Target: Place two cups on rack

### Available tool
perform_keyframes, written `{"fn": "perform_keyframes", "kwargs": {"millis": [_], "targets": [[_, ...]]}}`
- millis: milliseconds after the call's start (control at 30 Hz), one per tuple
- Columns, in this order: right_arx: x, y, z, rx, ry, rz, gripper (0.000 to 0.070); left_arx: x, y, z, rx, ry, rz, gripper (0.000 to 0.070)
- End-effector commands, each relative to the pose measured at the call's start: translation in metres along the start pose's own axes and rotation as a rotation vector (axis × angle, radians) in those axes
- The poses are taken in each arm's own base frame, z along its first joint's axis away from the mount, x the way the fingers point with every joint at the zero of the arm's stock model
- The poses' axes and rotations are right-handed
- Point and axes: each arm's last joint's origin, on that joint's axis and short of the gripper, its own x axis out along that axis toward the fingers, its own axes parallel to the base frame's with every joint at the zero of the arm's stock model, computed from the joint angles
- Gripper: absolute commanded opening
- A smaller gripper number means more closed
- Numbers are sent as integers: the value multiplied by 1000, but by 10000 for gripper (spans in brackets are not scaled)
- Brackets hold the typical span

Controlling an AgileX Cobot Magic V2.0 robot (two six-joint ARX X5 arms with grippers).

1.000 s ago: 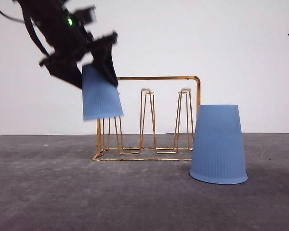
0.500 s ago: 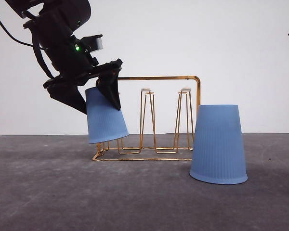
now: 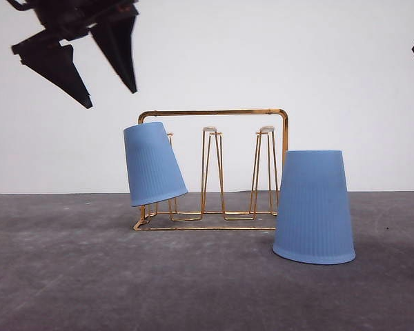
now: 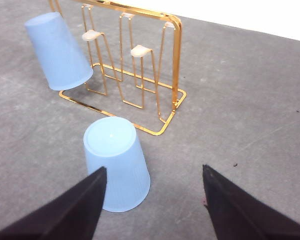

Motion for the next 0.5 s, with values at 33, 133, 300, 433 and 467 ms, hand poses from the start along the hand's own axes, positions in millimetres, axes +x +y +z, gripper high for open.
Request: {"fn": "perform_keyframes", "kwargs": {"millis": [33, 133, 300, 433, 467], "targets": [[-1, 1, 5, 18, -20, 23, 389, 1, 0, -16, -8, 12, -14, 387], [1, 1, 5, 21, -6, 42, 389, 2, 3, -44, -41, -19, -20, 387], [13, 2, 3, 28, 46, 101, 390, 1, 7, -97, -129, -113, -36, 387], [31, 4, 3, 24, 90, 139, 390, -2, 10, -133, -212, -144, -47, 388], [36, 4, 4, 21, 98, 149, 391, -3, 10, -139, -217, -149, -49, 388]]}}
